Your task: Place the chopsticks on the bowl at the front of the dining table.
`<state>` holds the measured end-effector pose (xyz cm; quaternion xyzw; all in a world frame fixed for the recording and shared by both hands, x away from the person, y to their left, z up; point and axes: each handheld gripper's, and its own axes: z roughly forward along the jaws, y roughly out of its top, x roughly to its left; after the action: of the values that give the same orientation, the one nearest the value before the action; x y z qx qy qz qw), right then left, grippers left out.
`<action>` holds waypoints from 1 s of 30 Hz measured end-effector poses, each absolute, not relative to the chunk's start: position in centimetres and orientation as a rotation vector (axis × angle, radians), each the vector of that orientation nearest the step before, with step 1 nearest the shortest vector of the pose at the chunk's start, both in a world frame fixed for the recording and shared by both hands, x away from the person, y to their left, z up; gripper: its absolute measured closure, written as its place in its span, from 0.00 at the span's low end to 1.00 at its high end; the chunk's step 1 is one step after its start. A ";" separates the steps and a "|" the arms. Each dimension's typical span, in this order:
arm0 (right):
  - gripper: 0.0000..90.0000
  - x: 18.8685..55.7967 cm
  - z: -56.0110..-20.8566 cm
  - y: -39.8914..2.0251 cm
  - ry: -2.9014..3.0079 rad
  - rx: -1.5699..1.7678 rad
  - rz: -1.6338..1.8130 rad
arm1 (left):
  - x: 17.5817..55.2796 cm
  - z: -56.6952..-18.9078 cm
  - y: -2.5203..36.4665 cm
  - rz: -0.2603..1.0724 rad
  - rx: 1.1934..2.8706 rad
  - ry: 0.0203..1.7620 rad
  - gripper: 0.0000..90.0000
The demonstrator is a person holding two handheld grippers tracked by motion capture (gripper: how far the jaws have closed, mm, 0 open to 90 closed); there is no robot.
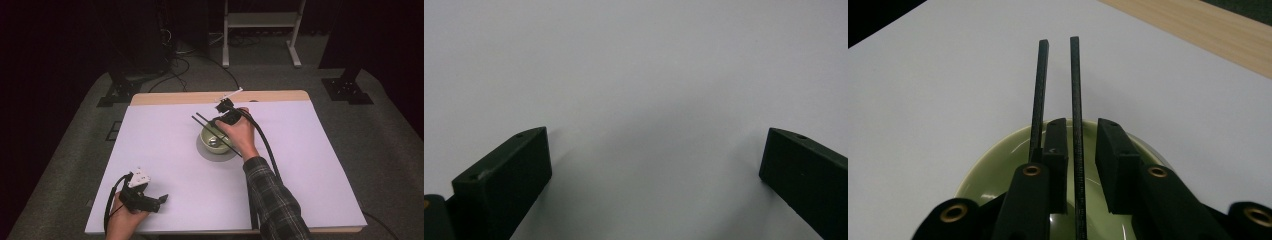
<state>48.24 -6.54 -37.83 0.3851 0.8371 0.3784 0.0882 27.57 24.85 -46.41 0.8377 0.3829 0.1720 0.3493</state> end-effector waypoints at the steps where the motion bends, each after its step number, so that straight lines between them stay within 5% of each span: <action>1: 0.81 48.1 -37.7 -6.6 2.492 1.141 1.128 | 27.6 -46.4 24.8 0.445 2.170 0.993 0.00; 18: 0.81 44.6 -36.1 -10.7 2.446 1.107 1.154 | 27.6 -46.4 24.9 0.444 2.173 0.993 0.00; 30: 0.99 42.5 -36.4 -14.5 2.415 1.115 1.141 | 27.6 -46.4 24.8 0.445 2.171 0.993 0.00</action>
<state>42.46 -14.51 -36.38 0.3824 0.8280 0.3911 0.1234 27.56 24.84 -46.41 0.8378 0.3832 0.1717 0.3488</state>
